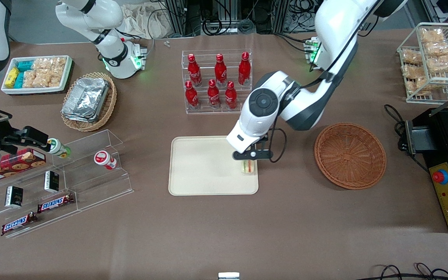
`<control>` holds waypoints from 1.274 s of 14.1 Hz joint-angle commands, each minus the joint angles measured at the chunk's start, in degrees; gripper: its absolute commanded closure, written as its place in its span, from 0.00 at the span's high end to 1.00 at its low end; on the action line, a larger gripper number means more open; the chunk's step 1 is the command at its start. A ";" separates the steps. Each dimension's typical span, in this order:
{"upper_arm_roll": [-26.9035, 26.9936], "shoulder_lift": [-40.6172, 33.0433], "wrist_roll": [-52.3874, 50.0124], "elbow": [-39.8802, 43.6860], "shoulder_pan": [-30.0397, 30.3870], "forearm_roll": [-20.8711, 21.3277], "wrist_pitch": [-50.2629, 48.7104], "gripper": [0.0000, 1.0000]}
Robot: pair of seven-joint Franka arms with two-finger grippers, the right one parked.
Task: Place sandwich from basket to tray
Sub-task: 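Carry the sandwich with the left gripper over to the cream tray, then lower the sandwich onto the tray and open the left gripper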
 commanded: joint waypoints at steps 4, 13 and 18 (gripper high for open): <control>0.55 5.95 -1.09 2.17 -1.46 4.53 2.48 0.16; 0.73 0.52 -1.00 0.94 0.90 7.69 -4.17 0.99; 0.38 -9.77 6.27 0.94 10.11 6.03 -17.36 0.99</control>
